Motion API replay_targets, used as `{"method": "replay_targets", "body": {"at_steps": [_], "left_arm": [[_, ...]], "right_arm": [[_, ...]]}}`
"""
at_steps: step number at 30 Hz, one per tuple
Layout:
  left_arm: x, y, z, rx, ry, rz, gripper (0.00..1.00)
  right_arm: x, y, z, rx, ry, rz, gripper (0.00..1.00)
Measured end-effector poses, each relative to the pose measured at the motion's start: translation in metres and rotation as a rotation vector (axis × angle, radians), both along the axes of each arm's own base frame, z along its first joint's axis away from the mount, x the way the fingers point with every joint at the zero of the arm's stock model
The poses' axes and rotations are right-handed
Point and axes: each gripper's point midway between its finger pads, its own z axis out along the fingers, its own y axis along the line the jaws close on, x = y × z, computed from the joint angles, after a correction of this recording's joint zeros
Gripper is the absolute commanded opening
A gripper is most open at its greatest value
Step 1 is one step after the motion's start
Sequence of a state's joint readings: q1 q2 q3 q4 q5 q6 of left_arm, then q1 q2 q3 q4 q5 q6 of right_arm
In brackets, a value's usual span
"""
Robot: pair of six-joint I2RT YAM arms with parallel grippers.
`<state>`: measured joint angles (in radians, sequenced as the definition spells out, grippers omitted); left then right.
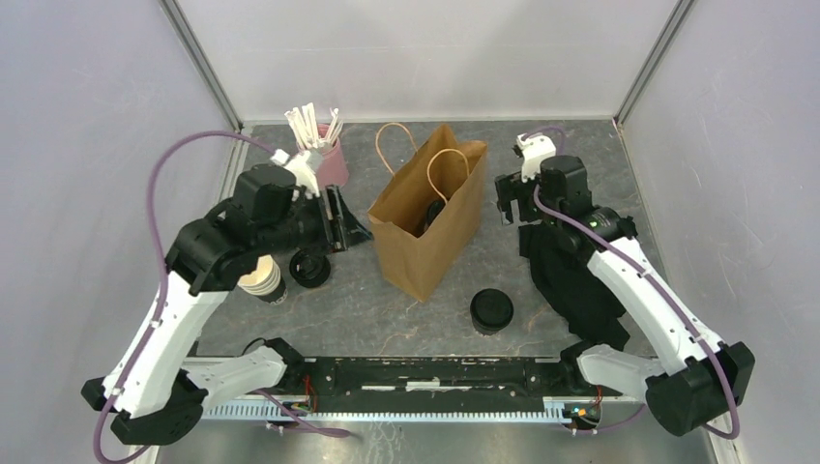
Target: Pack the takeout coffee
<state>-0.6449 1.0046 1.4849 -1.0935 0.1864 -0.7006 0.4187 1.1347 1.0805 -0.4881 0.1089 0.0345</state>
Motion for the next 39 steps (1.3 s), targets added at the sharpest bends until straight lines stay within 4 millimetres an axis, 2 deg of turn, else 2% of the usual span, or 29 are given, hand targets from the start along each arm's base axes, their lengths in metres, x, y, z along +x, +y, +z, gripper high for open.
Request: {"method": "replay_targets", "body": {"at_steps": [2,6,8,10,12,15,17,22,27,31,35,39], "left_arm": [[0.011,0.020,0.003,0.065,-0.026,0.107,0.56],[0.036,0.055,-0.007,0.192,-0.061,0.298,0.51],[0.049,0.067,-0.021,0.238,-0.041,0.357,0.47],[0.071,0.075,-0.039,0.248,0.002,0.404,0.44],[0.092,0.075,-0.062,0.244,0.062,0.414,0.41],[0.117,0.052,-0.096,0.226,0.155,0.333,0.41],[0.121,0.037,-0.111,0.215,0.191,0.276,0.41],[0.106,0.010,-0.130,0.147,0.211,0.170,0.40],[0.089,-0.007,-0.150,0.097,0.246,0.141,0.40],[0.076,-0.029,-0.157,0.071,0.259,0.106,0.40],[0.064,-0.051,-0.153,0.039,0.255,0.068,0.40],[0.062,-0.065,-0.149,-0.005,0.239,0.073,0.40]], "right_arm": [[-0.003,-0.008,-0.010,0.022,0.038,-0.022,0.93],[-0.007,-0.012,-0.049,0.062,0.202,-0.022,0.98],[-0.010,-0.007,-0.071,0.073,0.294,-0.005,0.98],[-0.015,-0.001,-0.090,0.082,0.379,0.014,0.98],[-0.020,0.005,-0.105,0.096,0.448,0.025,0.98],[-0.022,0.013,-0.116,0.135,0.507,0.025,0.98],[-0.020,0.017,-0.119,0.157,0.519,0.019,0.98],[-0.005,0.025,-0.126,0.194,0.506,0.014,0.98],[0.007,0.033,-0.139,0.221,0.518,0.007,0.98],[0.015,0.038,-0.144,0.246,0.525,-0.001,0.98],[0.031,0.048,-0.141,0.260,0.511,0.021,0.98],[0.048,0.061,-0.137,0.272,0.494,0.051,0.98]]}}
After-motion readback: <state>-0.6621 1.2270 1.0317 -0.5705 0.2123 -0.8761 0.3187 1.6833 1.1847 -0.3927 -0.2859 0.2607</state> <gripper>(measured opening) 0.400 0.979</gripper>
